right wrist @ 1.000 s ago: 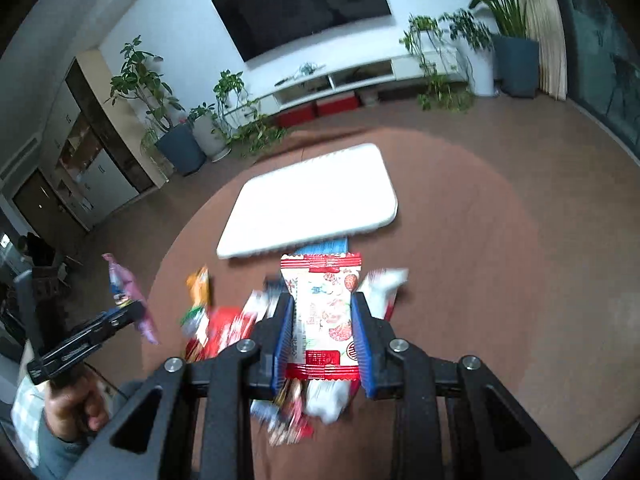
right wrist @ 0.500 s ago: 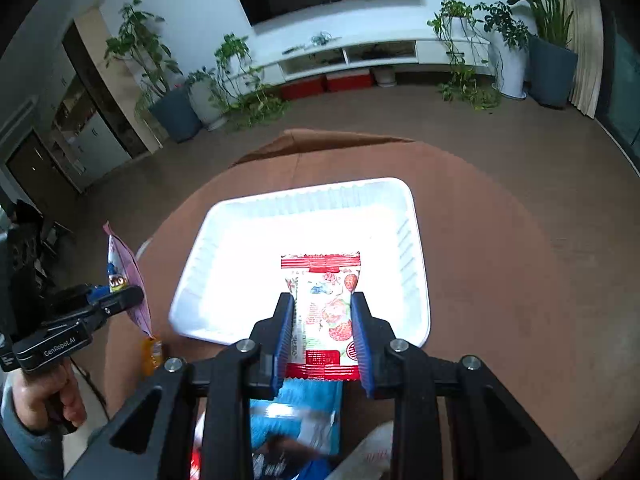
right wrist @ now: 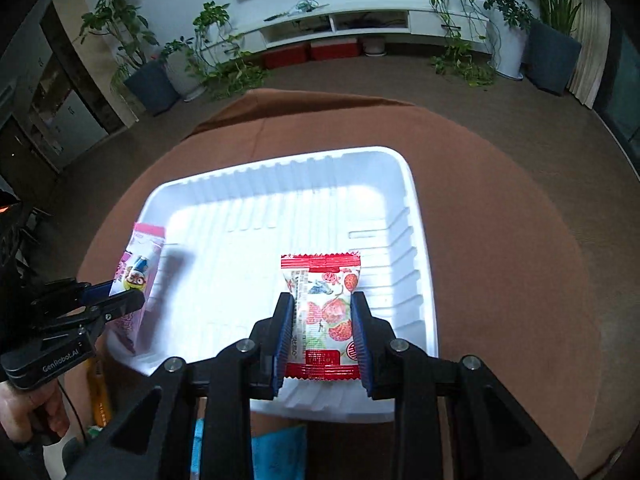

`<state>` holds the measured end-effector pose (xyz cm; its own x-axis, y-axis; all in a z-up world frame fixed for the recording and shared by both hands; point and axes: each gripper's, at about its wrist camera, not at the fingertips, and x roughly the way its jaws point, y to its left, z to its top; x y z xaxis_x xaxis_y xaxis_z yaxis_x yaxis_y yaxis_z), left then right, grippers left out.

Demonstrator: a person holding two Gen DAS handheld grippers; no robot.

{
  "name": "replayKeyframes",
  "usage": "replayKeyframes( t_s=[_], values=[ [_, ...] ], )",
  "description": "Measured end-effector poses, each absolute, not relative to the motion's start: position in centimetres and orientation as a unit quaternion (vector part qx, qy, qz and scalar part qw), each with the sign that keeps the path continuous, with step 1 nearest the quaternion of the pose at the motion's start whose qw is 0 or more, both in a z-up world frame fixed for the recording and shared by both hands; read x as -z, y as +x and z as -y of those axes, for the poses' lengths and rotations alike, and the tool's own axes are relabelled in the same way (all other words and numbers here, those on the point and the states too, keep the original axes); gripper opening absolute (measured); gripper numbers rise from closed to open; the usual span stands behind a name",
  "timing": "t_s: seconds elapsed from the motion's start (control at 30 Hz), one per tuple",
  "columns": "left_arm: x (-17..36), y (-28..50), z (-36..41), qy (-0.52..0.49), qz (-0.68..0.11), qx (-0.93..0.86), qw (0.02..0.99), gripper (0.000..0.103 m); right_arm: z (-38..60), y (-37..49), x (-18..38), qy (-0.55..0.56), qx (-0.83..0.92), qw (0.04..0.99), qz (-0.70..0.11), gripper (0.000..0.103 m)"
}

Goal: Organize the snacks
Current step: 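Carry both snacks to the white tray and open both grippers to release them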

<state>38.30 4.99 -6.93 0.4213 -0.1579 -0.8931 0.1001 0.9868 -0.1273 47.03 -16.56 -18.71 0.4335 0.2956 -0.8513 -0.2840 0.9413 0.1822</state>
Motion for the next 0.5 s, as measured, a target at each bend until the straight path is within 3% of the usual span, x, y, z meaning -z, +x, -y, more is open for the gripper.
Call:
replayKeyframes(
  t_s=[0.5],
  values=[
    [9.5,39.4,-4.0,-0.015,-0.539,0.07,0.839,0.019,16.9,47.5,21.0,-0.004,-0.161,0.841,-0.516,0.031]
  ],
)
